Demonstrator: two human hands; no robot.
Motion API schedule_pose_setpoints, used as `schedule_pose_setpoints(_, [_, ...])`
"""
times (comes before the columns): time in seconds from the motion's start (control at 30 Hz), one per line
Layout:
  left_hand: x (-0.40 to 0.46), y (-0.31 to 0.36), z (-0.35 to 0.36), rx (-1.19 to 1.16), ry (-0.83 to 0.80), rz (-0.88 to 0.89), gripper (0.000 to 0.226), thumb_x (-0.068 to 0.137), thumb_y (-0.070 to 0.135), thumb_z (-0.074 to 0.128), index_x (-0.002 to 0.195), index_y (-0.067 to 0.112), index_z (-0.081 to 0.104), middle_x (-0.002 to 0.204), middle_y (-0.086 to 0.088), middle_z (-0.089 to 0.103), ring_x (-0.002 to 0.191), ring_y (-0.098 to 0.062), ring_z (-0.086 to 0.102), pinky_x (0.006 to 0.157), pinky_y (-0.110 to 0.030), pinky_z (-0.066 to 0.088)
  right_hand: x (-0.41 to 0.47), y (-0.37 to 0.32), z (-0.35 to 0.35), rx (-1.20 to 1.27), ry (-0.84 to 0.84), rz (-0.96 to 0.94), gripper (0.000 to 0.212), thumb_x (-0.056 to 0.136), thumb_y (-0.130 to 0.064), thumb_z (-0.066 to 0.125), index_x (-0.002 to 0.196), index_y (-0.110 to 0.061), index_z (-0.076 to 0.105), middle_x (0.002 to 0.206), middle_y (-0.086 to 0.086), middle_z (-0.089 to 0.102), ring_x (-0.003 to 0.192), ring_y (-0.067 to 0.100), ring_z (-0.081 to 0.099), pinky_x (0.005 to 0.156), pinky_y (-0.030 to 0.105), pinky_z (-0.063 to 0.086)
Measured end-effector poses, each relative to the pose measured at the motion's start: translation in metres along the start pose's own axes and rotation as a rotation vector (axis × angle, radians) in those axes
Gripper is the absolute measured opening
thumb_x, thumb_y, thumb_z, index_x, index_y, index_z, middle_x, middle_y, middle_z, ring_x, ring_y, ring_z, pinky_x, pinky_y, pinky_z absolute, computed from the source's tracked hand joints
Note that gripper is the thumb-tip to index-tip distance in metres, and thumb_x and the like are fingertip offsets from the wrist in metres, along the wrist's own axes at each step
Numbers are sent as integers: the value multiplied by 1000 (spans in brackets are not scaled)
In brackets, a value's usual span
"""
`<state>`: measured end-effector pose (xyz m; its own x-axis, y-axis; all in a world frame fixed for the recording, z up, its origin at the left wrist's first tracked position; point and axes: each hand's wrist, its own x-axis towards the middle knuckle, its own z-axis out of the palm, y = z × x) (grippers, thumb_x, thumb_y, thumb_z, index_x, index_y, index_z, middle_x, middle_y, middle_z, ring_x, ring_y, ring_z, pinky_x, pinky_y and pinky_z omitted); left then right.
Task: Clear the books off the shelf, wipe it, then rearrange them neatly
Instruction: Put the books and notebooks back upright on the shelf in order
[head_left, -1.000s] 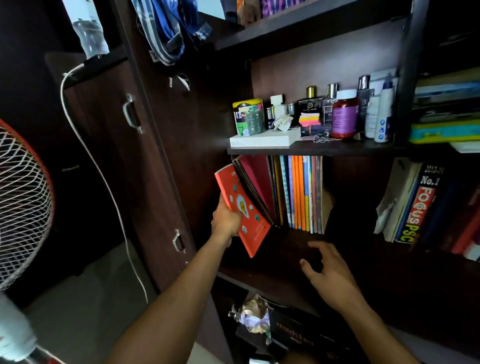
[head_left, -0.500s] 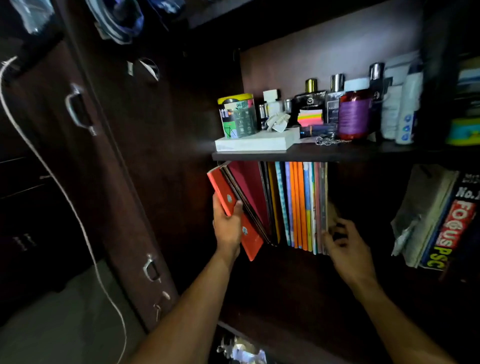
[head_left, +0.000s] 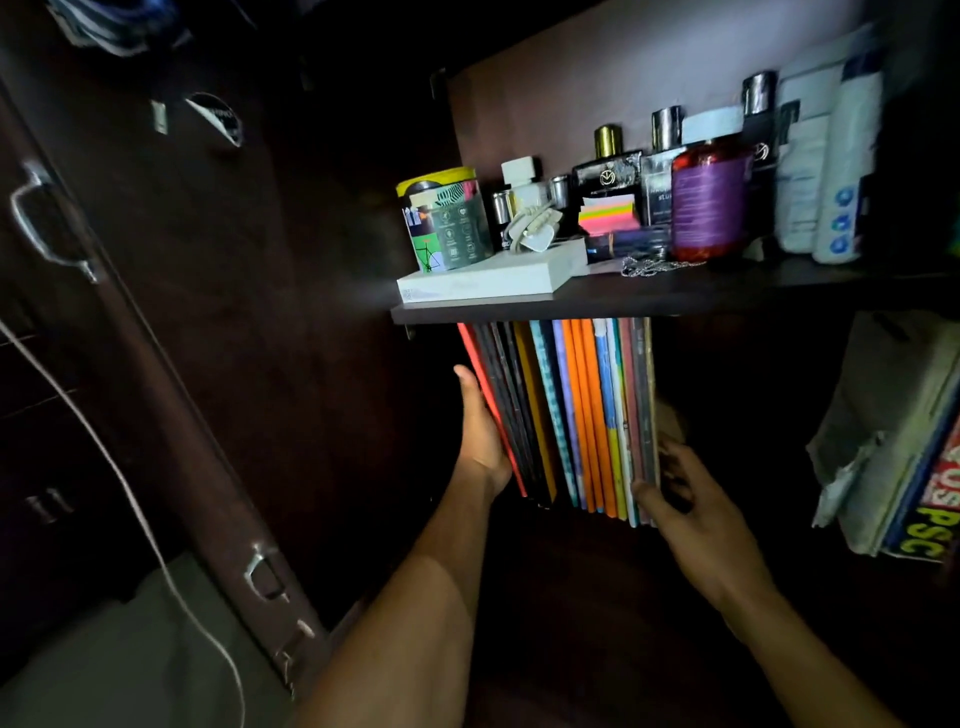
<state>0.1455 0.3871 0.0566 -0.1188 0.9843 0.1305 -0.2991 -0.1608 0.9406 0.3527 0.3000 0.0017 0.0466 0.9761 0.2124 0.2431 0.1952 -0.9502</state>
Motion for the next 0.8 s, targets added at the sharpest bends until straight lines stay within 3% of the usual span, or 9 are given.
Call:
schedule_pose_setpoints(0.13, [0, -4, 5, 75, -63, 4, 81, 97, 75, 18, 147, 23, 53, 142, -7, 62, 132, -25, 58, 117, -52, 38, 0, 0, 1, -5, -18, -10, 58, 97, -42, 62, 146, -54, 34, 126, -22, 49, 118, 5, 46, 97, 36, 41])
schedule_pose_setpoints(0.37, [5, 6, 0, 109, -168, 121, 75, 95, 75, 22, 145, 29, 54, 144, -2, 60, 136, -21, 54, 119, -54, 34, 0, 0, 3, -50, -23, 0, 62, 96, -45, 63, 148, -53, 32, 137, -15, 51, 120, 6, 45, 97, 38, 39])
schedule_pose_setpoints(0.43, [6, 19, 14, 75, -68, 201, 73, 90, 82, 28, 139, 37, 58, 141, 1, 63, 133, -18, 56, 116, -48, 38, 0, 1, 1, -49, -38, 3, 63, 95, -47, 63, 148, -55, 30, 136, -18, 49, 126, 9, 46, 97, 40, 40])
schedule_pose_setpoints(0.53, [11, 23, 44, 139, 269, 275, 89, 82, 91, 33, 144, 32, 55, 139, 3, 64, 131, -17, 57, 118, -42, 37, 1, 2, 0, -51, -53, 11, 64, 94, -51, 63, 148, -58, 29, 136, -21, 49, 130, 13, 49, 98, 40, 42])
schedule_pose_setpoints(0.57, [10, 21, 52, 212, 399, 340, 80, 90, 83, 31, 144, 29, 56, 138, 2, 64, 131, -19, 57, 117, -34, 33, 2, 3, 1, -56, -51, 16, 65, 93, -51, 63, 148, -58, 28, 139, -19, 51, 131, 13, 49, 99, 41, 44])
schedule_pose_setpoints(0.63, [-1, 17, 69, 397, 603, 473, 58, 106, 57, 28, 143, 23, 57, 135, -3, 66, 128, -24, 56, 101, -20, 30, 3, 3, 1, -61, -36, 7, 65, 93, -52, 63, 147, -58, 28, 141, -16, 53, 130, 13, 52, 101, 40, 45])
schedule_pose_setpoints(0.73, [-8, 18, 81, 519, 663, 491, 49, 109, 46, 28, 138, 22, 59, 124, -7, 70, 116, -29, 60, 84, -22, 29, 2, 0, 1, -68, -46, 10, 68, 92, -54, 64, 148, -57, 26, 144, -15, 53, 128, 12, 51, 100, 39, 45])
schedule_pose_setpoints(0.8, [-1, 17, 73, 536, 603, 449, 52, 107, 54, 28, 140, 25, 56, 127, -6, 69, 119, -28, 60, 90, -25, 34, 0, -2, -2, -57, -52, 7, 68, 92, -53, 64, 149, -56, 27, 146, -14, 52, 125, 9, 50, 97, 38, 43])
